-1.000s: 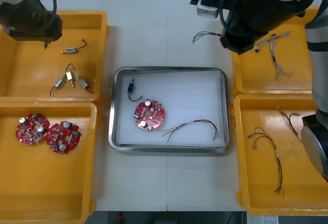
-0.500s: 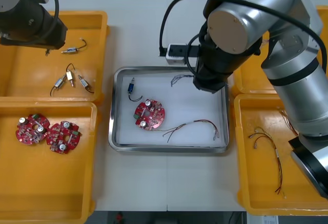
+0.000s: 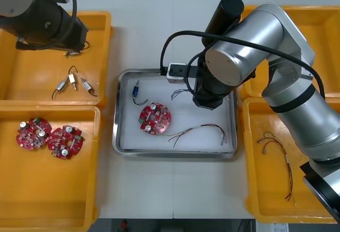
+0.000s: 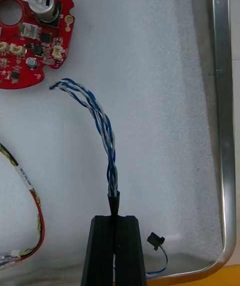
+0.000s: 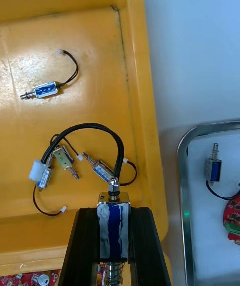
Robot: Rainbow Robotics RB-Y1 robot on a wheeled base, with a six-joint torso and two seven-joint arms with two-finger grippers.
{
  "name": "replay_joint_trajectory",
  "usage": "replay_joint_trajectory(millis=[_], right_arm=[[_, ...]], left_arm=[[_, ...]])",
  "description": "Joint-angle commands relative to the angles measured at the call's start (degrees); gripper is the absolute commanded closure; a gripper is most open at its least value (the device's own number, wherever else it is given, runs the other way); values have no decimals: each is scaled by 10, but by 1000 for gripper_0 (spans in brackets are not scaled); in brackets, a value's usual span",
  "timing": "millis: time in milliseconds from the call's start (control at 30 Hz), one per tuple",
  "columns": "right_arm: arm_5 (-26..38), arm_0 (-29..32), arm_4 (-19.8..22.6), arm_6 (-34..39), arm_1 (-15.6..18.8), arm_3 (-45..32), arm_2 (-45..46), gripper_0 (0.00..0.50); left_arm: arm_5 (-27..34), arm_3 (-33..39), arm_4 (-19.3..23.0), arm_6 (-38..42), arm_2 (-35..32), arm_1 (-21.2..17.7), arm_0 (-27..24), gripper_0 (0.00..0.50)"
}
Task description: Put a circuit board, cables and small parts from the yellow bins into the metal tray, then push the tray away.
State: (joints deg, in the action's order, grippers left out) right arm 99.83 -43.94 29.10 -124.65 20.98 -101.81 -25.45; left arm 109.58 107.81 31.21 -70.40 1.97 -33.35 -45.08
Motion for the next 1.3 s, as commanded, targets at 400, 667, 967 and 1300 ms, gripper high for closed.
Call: replay_joint_trajectory(millis=[400,667,967,1300], right_arm=[[-96,1,-17,-6,-12,94,-36,500],[-103,1,-15,2,-12,106,-47,500],[-89,1,-31,8,-12,89,-46,0],[-37,0,-26,11,-12,45,-17,0]], left_arm=[[4,21,9,35,-16,8,5,500],[4,21,10,35,-16,8,6,498],[4,21,14,36,-16,8,6,499],[4,22,20,36,-16,8,5,500]])
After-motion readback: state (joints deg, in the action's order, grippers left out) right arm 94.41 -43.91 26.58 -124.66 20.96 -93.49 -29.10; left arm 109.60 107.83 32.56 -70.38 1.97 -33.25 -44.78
